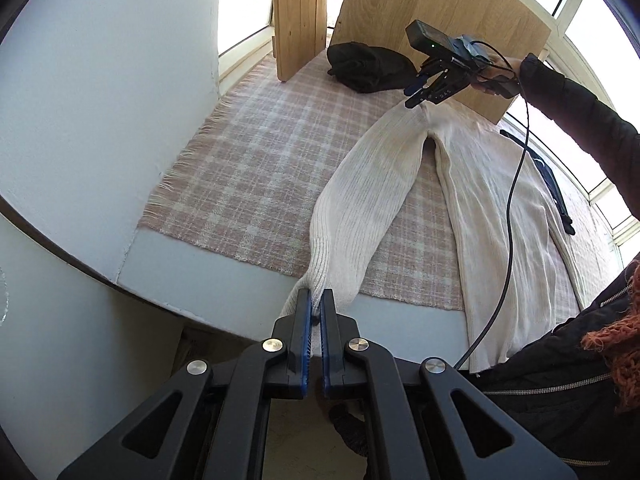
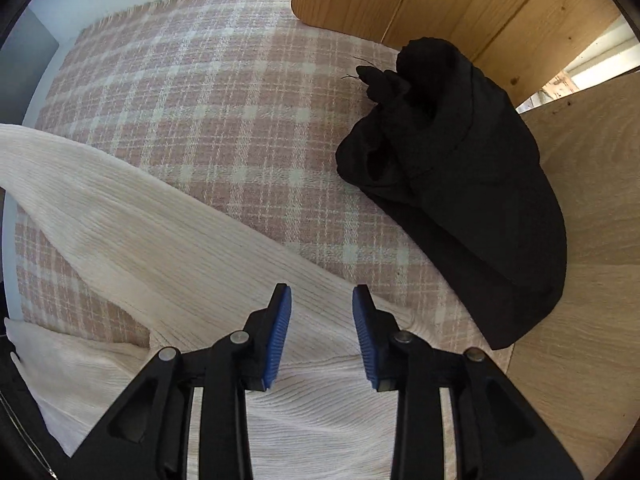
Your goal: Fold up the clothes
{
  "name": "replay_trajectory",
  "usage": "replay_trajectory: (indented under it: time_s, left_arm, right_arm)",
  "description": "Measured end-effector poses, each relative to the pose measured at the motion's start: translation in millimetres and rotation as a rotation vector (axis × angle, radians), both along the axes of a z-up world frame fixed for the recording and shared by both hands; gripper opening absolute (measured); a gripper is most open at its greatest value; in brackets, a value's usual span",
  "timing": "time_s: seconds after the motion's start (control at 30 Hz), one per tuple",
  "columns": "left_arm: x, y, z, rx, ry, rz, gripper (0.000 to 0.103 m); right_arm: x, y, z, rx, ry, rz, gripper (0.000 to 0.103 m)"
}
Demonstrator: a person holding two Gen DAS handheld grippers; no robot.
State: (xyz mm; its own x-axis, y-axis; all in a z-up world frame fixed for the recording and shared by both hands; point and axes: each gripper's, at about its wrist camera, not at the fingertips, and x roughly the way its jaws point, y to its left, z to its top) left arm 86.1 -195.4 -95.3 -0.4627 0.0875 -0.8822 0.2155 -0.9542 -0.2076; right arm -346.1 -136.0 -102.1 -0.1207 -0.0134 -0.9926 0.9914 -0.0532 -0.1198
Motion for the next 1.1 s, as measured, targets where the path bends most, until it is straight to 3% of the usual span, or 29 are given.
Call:
replay_trajectory:
  time_s: [0.27,0.33,0.4,0.6,0.67,0.8,0.97,1.1]
  left_arm:
    - [-2,-7,-6,-0.015,-0.054,0.016,0.003]
    - [-4,-8,-7,-0.012,-0.061,0.020,0.003]
    - [-5,-8,-8,-0.011,-0.069,0.020,0.003]
    - [-10,-9,-12,-0.015,-0.092,0.024,0.003]
    - [-11,-10,-13,-0.016,-0.097,0.027,0.004]
    - [-13,-10,-12,-0.024,-0.101,0.030,0.004]
    - [-14,-7,-6,-0.026,-0.071,0.027,0.004]
    - [-9,-5,14,0.005,0.021,0.014,0.004]
  right_arm:
    - [8,-10,-24,0.095,0.030,0.239,0.032]
    - [9,-13,-27,0.109,0.039,0.289,0.036]
    - [2,-16,-27,0.112,0.028,0.289,0.046]
    - [-31,-11,-26,0.067,-0.124,0.162,0.047]
    - [-34,-9,-25,0.051,-0.142,0.165,0.043]
    - [-25,-8,-22,0.062,-0.158,0.207,0.013]
    - [-6,-9,-20,0.080,-0.056,0.289,0.007]
    - [-4,-3,2,-0.003,0.014,0.269,0.006]
